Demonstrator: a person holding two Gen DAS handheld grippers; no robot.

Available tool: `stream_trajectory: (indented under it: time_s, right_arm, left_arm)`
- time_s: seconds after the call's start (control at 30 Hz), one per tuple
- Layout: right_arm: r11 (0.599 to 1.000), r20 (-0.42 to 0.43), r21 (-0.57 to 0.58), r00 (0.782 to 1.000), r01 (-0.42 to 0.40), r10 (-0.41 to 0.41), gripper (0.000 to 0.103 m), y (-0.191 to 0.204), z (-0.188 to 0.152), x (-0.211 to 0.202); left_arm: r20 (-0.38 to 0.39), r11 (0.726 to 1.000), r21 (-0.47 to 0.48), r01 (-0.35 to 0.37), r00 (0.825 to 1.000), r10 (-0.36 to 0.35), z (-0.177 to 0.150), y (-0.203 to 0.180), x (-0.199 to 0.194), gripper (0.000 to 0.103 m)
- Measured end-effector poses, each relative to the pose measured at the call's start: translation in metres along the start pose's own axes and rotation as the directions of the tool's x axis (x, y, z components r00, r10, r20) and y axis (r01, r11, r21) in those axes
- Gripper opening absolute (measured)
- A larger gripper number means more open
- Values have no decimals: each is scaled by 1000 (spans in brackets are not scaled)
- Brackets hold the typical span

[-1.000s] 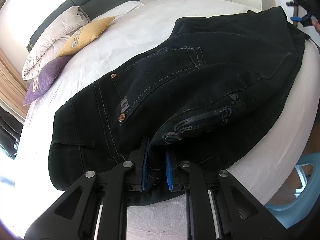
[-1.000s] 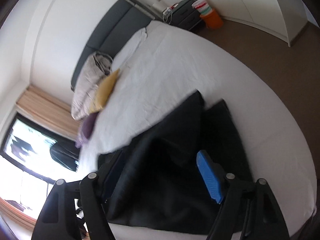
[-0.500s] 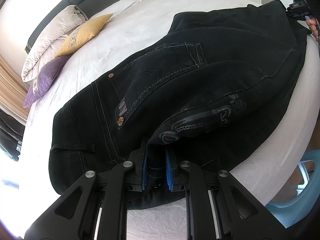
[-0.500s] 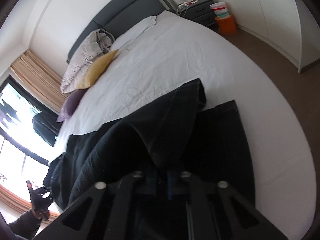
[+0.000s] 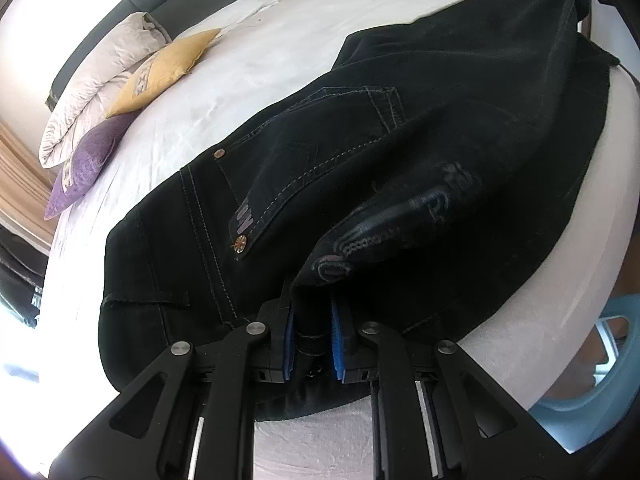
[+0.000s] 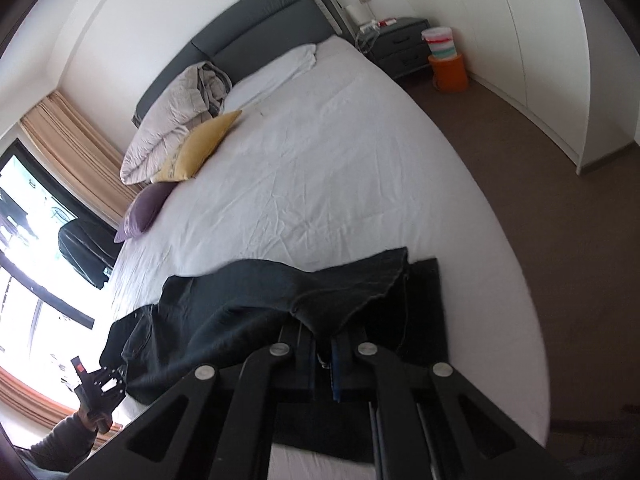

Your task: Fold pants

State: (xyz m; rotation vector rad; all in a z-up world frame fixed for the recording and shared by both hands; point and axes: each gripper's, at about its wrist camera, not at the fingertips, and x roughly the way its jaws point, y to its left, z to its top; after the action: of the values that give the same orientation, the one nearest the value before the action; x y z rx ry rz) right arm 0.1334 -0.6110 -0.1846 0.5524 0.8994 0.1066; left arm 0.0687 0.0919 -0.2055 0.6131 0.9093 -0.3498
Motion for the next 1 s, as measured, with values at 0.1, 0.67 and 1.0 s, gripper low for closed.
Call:
stream_trajectory:
  time_s: [0.1, 0.67, 1.0]
  right_arm:
    - [999, -91, 5, 995, 50, -49, 6, -13, -18, 9]
    - [999, -181, 44, 984, 2, 6, 18, -63, -42, 8]
    - [944, -41, 203, 961, -262, 275, 50, -89, -24, 0]
  left_arm:
    - [-2, 1000, 16, 16, 1000, -16, 0, 1, -1, 11]
    - [-47, 993, 88, 73, 997, -69, 11, 9, 3, 10]
    - [-64, 992, 96, 85, 995, -79, 15, 10, 3, 10]
